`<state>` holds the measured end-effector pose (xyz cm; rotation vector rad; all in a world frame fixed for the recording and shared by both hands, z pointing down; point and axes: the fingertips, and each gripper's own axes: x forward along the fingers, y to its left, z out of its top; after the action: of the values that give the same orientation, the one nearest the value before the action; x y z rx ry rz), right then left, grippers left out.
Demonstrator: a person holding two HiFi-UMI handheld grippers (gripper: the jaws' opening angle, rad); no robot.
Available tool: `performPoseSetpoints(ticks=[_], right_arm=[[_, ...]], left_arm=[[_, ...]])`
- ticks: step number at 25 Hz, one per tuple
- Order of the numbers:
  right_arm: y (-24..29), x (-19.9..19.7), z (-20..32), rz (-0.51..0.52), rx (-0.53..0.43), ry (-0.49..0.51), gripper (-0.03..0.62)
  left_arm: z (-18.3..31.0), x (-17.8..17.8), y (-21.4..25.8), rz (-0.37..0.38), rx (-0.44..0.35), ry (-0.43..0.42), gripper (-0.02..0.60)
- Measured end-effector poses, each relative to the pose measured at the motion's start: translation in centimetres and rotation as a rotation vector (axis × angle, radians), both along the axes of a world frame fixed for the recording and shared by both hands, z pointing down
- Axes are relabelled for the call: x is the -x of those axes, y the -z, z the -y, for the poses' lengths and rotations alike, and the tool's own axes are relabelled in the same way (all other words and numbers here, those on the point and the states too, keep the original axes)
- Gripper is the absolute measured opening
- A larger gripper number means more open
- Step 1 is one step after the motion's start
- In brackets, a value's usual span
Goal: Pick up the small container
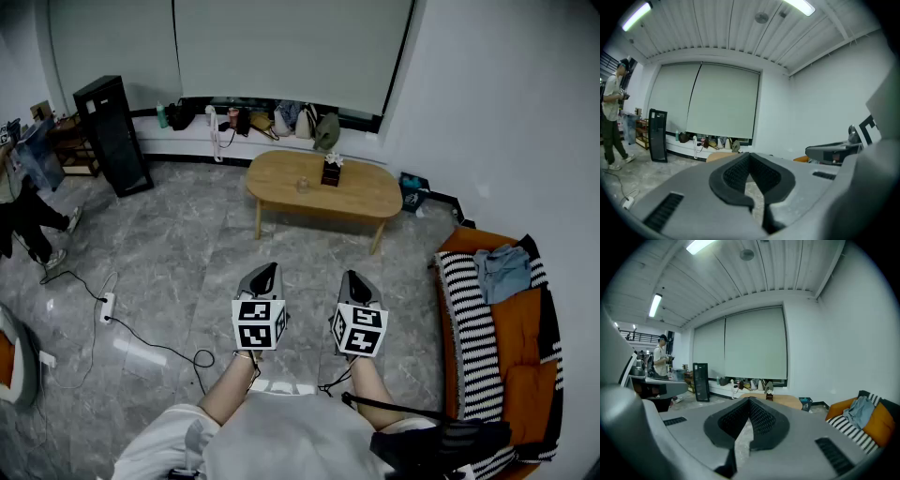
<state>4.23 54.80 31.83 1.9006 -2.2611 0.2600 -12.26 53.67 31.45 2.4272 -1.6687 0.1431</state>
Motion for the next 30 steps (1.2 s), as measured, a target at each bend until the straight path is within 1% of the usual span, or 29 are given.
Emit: performPoseSetpoints(ticks=[3, 6, 12, 15, 23, 30], right_arm=[[0.2, 1.2, 0.1, -0.007, -0.004, 0.002, 0.023], [0.2, 2.0, 0.3, 0.013, -0.012, 0.002, 0.023], [-0.1, 3.4, 0.8, 0.024, -0.001, -0.048, 0.023], [-0.8, 3.6, 0.9, 0.024, 0.012, -0.069, 0.023], [-2.3, 2.5, 2.5, 0.022, 0.055, -0.091, 0.023], [-2.5, 0.9, 7.5, 0.007, 0.057, -0.086, 0.023]], left_arm=[[0.1, 1.2, -0.2, 0.000, 0.006, -0.001, 0.008], [0.4, 2.1, -0.4, 0.006, 0.010, -0.006, 0.008], [1.2, 4.4, -1.0, 0.018, 0.023, -0.031, 0.008], [1.9, 5.1, -1.5, 0.012, 0.034, -0.033, 0.008], [3.7, 4.0, -3.2, -0.009, 0.078, -0.054, 0.008], [8.5, 2.8, -3.8, -0.023, 0.079, -0.026, 0.008]])
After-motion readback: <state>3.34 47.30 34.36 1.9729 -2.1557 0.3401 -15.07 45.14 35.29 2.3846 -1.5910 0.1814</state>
